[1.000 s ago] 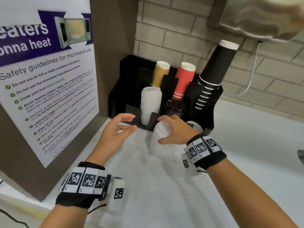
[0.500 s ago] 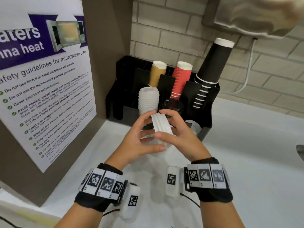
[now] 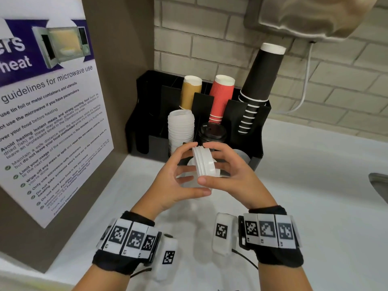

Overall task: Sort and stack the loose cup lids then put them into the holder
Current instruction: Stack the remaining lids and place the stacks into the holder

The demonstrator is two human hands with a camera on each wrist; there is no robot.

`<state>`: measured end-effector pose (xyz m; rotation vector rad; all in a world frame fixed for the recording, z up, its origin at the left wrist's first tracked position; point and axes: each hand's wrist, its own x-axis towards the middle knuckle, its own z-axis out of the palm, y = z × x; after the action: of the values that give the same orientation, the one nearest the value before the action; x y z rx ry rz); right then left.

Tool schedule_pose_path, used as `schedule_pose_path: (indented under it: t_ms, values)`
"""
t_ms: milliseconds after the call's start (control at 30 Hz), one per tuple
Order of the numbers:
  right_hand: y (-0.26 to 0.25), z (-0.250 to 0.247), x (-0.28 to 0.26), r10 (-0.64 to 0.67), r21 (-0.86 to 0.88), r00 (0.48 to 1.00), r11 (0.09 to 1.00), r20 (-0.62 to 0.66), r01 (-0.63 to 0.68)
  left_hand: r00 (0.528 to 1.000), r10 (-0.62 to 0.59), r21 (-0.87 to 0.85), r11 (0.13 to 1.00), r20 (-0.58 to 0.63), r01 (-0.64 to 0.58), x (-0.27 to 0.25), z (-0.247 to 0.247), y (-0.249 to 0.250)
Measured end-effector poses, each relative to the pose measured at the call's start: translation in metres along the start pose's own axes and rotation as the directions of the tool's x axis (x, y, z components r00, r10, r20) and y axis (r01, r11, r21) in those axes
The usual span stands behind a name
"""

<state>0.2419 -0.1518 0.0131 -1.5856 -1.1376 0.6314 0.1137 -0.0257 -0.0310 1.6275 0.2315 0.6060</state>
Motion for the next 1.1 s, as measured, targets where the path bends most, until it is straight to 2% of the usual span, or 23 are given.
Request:
schedule_pose_path:
  t_ms: [267,333,400,467,500,533,600,667,733,900,967,1100]
  values:
    - [0.001,-0.004,0.002,-0.048,-0.017,0.997,0.999,-0.059,0.047,1.0,-0.024,-0.029,0.999,0.017,0.024,0.003,-0.005,-0.006]
    - [0.0,-0.021,0.009,-0.08,-0.015,0.983,0.997,-0.165,0.078,0.999,-0.026,-0.029,0.999,-0.026,0.026,0.002,-0.013,-0.006]
    - [0.001,-0.047,0.022,-0.126,-0.05,0.942,0.992,-0.312,0.116,0.994,-0.027,-0.018,1.0,-0.102,0.026,0.001,-0.022,-0.005]
    - [0.007,-0.078,0.039,-0.182,-0.187,0.894,0.976,-0.409,0.113,0.982,-0.033,-0.012,0.999,-0.186,0.032,-0.002,-0.032,-0.004]
    - [0.012,-0.093,0.048,-0.189,-0.281,0.883,0.957,-0.429,0.068,0.974,-0.034,-0.006,0.999,-0.223,0.034,-0.003,-0.036,-0.004]
    - [0.018,-0.106,0.057,-0.173,-0.37,0.888,0.929,-0.427,0.003,0.966,-0.033,0.006,0.999,-0.255,0.036,-0.004,-0.04,-0.004]
    - [0.03,-0.123,0.075,-0.094,-0.502,0.928,0.858,-0.361,-0.108,0.952,-0.03,0.041,0.998,-0.304,0.044,-0.006,-0.046,-0.005]
    - [0.041,-0.13,0.088,0.002,-0.62,0.968,0.767,-0.252,-0.164,0.945,-0.026,0.071,0.996,-0.327,0.052,-0.008,-0.051,-0.007]
    - [0.05,-0.129,0.098,0.1,-0.75,0.983,0.637,-0.151,-0.18,0.944,-0.026,0.085,0.995,-0.329,0.057,-0.01,-0.053,-0.009]
    - [0.065,-0.112,0.109,0.318,-0.921,0.947,0.356,-0.041,-0.16,0.95,-0.032,0.1,0.993,-0.311,0.067,-0.011,-0.053,-0.014]
    - [0.068,-0.108,0.11,0.363,-0.946,0.932,0.297,-0.016,-0.132,0.95,-0.036,0.099,0.993,-0.309,0.07,-0.012,-0.054,-0.014]
    - [0.071,-0.102,0.111,0.383,-0.962,0.924,0.252,-0.004,-0.108,0.95,-0.042,0.105,0.991,-0.308,0.078,-0.013,-0.055,-0.014]
